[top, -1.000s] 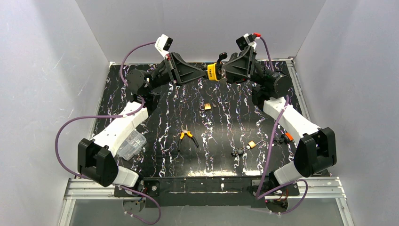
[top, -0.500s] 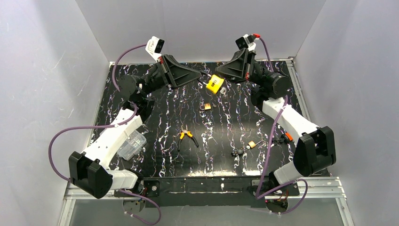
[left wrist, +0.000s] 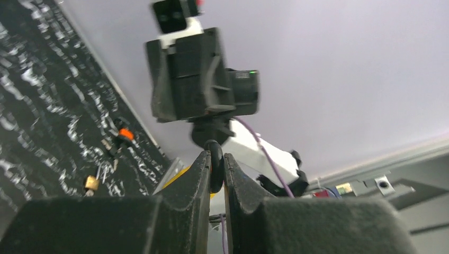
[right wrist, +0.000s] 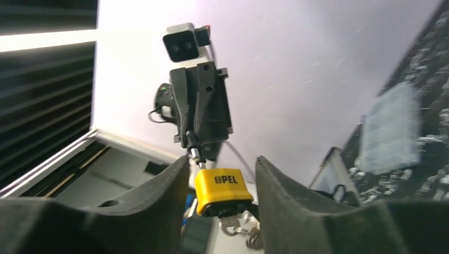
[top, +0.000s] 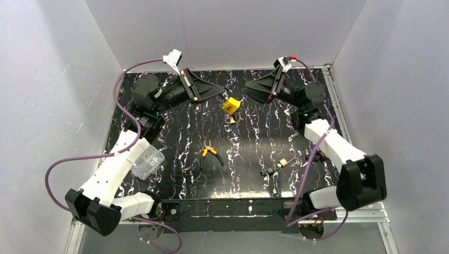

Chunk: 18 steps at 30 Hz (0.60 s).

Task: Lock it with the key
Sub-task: Lock the lock.

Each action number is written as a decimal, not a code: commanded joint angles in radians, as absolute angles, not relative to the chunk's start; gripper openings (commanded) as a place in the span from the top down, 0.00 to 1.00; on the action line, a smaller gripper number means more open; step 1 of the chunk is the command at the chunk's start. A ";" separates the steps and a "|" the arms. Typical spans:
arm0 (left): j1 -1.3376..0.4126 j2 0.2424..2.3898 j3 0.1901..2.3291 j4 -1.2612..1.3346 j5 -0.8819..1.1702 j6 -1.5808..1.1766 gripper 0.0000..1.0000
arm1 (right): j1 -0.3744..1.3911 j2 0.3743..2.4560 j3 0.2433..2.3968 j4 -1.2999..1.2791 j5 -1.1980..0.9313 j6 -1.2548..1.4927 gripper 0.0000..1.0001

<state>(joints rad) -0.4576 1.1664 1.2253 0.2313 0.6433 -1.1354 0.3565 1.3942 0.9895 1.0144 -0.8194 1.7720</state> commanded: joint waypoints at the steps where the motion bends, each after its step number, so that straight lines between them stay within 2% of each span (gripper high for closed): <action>1: -0.457 1.151 1.308 -0.011 0.544 -1.049 1.00 | 0.350 1.191 1.023 0.544 -0.755 1.293 0.37; 4: -0.457 1.155 1.332 -0.076 0.524 -1.065 1.00 | 0.410 1.089 1.070 0.295 -0.629 0.958 0.28; 8: -0.470 1.163 1.367 -0.104 0.511 -1.100 1.00 | 0.538 1.026 1.082 0.199 -0.469 0.706 0.23; 18: -0.529 1.198 1.475 -0.173 0.489 -1.125 1.00 | 0.633 1.045 1.105 0.128 -0.385 0.527 0.21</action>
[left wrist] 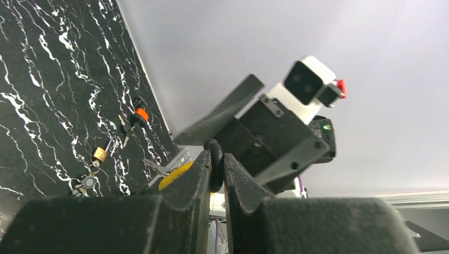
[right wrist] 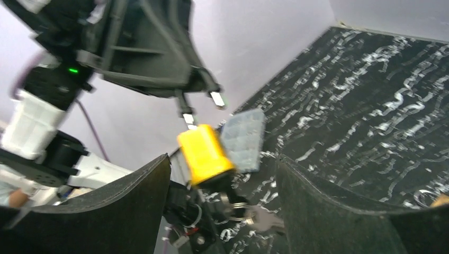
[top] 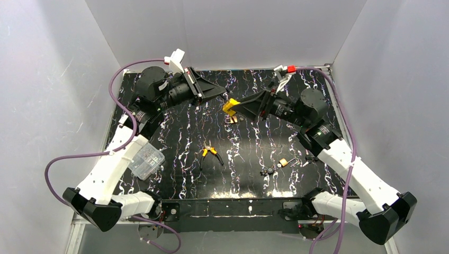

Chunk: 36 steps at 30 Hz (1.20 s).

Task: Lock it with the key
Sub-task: Lock the lock.

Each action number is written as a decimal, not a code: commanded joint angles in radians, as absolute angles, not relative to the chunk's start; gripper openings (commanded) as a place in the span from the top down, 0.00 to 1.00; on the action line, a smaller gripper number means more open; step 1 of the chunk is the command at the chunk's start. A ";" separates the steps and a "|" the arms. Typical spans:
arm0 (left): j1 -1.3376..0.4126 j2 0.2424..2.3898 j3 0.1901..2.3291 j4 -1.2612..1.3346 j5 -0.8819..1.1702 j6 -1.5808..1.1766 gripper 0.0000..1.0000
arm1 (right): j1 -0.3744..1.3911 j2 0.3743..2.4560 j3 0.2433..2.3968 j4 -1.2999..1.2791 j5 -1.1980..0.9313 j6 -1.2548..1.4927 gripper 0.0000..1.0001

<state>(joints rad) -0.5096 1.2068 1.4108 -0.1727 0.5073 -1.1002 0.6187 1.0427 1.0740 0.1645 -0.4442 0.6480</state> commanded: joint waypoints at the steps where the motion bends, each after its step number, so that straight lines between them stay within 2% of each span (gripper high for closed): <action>1: -0.533 1.201 1.481 -0.181 0.484 -1.128 1.00 | 0.640 1.047 1.104 0.128 -0.384 0.519 0.21; 10: -0.553 1.217 1.503 -0.209 0.440 -1.153 1.00 | 0.687 1.037 1.080 0.167 -0.375 0.524 0.26; 16: -0.556 1.218 1.505 -0.213 0.422 -1.164 1.00 | 0.698 1.029 1.071 0.173 -0.364 0.529 0.36; 25: -0.560 1.219 1.509 -0.213 0.412 -1.169 1.00 | 0.704 1.013 1.040 0.181 -0.360 0.535 0.33; 28: -0.560 1.222 1.509 -0.213 0.414 -1.171 1.00 | 0.704 1.006 1.034 0.186 -0.359 0.540 0.35; 32: -0.563 1.223 1.508 -0.212 0.417 -1.171 1.00 | 0.706 1.005 1.038 0.190 -0.365 0.547 0.48; 36: -0.565 1.223 1.497 -0.213 0.430 -1.162 1.00 | 0.706 1.003 1.038 0.196 -0.368 0.562 0.77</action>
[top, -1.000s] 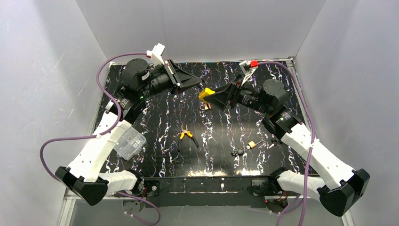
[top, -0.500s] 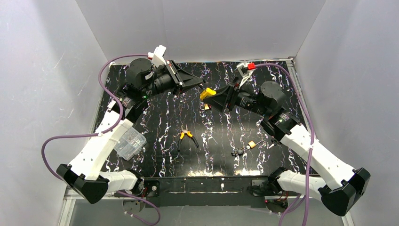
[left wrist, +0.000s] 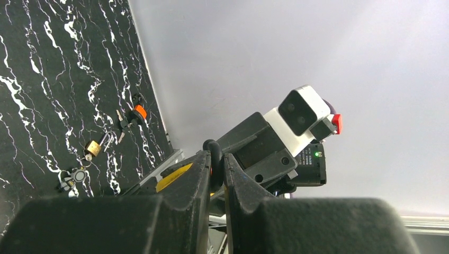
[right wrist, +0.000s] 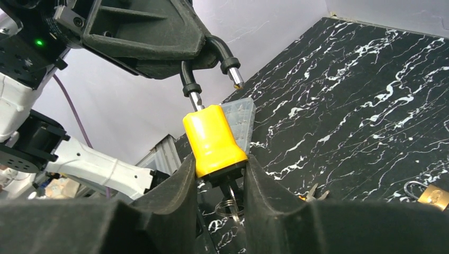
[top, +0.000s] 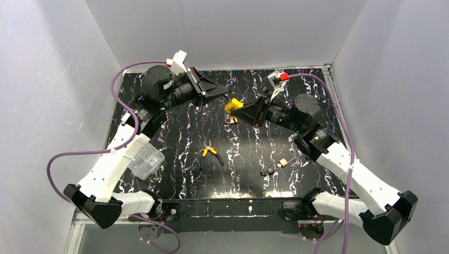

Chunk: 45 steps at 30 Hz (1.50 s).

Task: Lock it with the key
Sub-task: Lock the lock.

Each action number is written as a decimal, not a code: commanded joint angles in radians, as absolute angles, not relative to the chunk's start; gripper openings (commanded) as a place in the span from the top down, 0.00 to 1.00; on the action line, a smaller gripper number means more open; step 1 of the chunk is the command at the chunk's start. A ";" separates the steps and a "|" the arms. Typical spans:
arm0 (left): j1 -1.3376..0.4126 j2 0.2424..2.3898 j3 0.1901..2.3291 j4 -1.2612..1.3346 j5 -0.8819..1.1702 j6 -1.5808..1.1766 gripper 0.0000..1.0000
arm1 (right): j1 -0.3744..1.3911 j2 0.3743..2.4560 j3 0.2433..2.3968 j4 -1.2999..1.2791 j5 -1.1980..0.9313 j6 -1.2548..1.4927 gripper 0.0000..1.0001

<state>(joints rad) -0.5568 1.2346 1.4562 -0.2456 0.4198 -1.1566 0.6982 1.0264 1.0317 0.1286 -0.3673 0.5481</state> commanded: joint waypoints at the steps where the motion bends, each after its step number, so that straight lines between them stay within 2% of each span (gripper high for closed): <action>1: -0.565 1.224 1.492 -0.216 0.436 -1.158 1.00 | 0.707 1.001 1.039 0.196 -0.370 0.567 0.84; 4: -0.565 1.220 1.471 -0.223 0.458 -1.138 1.00 | 0.709 0.994 1.039 0.191 -0.368 0.579 0.98; 6: -0.565 1.217 1.462 -0.231 0.478 -1.115 0.99 | 0.709 0.986 1.040 0.181 -0.366 0.584 0.99; 8: -0.564 1.213 1.455 -0.253 0.485 -1.085 0.93 | 0.709 0.976 1.039 0.169 -0.364 0.592 0.99; 12: -0.565 1.197 1.453 -0.298 0.477 -1.015 0.72 | 0.709 0.962 1.047 0.135 -0.360 0.618 0.99; 17: -0.565 1.183 1.488 -0.401 0.456 -0.878 0.41 | 0.709 0.963 1.105 0.041 -0.368 0.660 0.99; 20: -0.565 1.165 1.506 -0.442 0.438 -0.748 0.31 | 0.709 0.972 1.154 -0.042 -0.398 0.682 0.99; 25: -0.565 1.126 1.522 -0.408 0.520 -0.456 0.27 | 0.700 0.978 1.231 -0.134 -0.525 0.740 0.99; 29: -0.565 1.087 1.504 -0.298 0.683 -0.327 0.22 | 0.678 0.992 1.293 -0.199 -0.678 0.813 0.99; 37: -0.564 1.141 1.569 -0.083 1.001 -0.376 0.18 | 0.653 0.972 1.331 -0.243 -0.811 0.908 0.99; 45: -0.566 1.192 1.580 -0.008 1.128 -0.456 0.20 | 0.650 0.980 1.328 -0.145 -0.867 0.998 0.99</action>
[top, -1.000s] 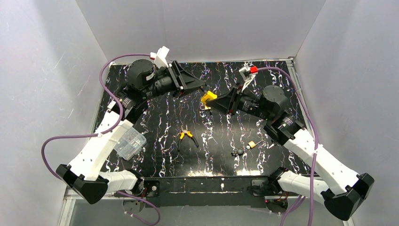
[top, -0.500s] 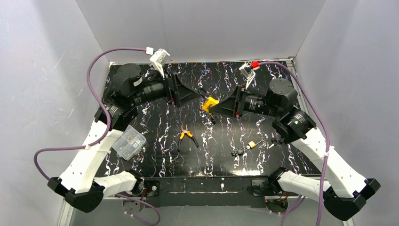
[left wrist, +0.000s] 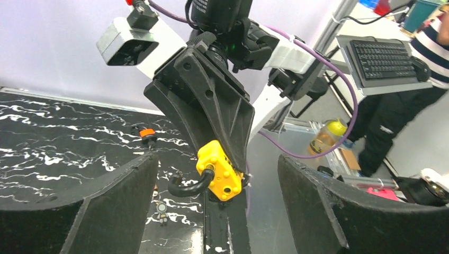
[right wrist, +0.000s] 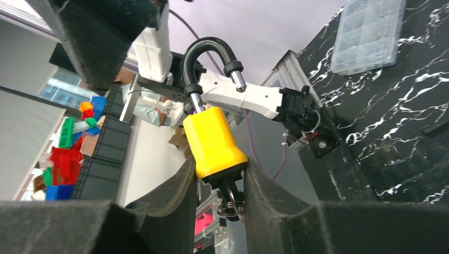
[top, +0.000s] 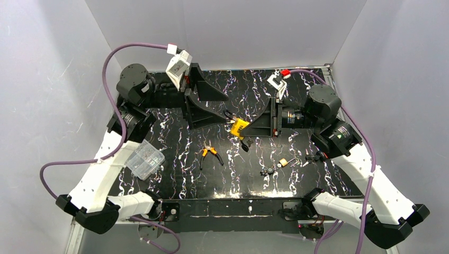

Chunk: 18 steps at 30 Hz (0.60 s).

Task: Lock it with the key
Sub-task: Lock the lock.

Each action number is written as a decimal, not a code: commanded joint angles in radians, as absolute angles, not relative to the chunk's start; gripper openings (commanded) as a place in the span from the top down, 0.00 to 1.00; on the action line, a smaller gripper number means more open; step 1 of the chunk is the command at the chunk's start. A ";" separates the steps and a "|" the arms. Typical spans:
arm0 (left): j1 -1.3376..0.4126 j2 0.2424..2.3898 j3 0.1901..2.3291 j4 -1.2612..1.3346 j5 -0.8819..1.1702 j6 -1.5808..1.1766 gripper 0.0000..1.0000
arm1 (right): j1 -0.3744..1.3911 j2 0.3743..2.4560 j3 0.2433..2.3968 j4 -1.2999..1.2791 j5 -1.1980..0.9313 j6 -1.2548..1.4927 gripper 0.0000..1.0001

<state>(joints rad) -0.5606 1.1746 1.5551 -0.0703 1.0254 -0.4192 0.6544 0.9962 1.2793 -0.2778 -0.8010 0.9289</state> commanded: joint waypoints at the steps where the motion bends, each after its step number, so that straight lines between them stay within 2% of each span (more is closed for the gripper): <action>1: -0.566 1.198 1.578 -0.006 1.132 -0.463 0.20 | 0.650 0.985 1.331 -0.139 -0.870 1.002 0.99; 9: -0.571 1.192 1.539 0.045 1.146 -0.502 0.36 | 0.638 0.992 1.353 -0.169 -0.847 0.983 0.99; 15: -0.579 1.181 1.523 0.042 1.151 -0.522 0.53 | 0.603 0.991 1.369 -0.187 -0.843 0.968 0.99; 18: -0.586 1.176 1.521 0.013 1.141 -0.508 0.55 | 0.579 0.993 1.371 -0.176 -0.857 0.975 0.99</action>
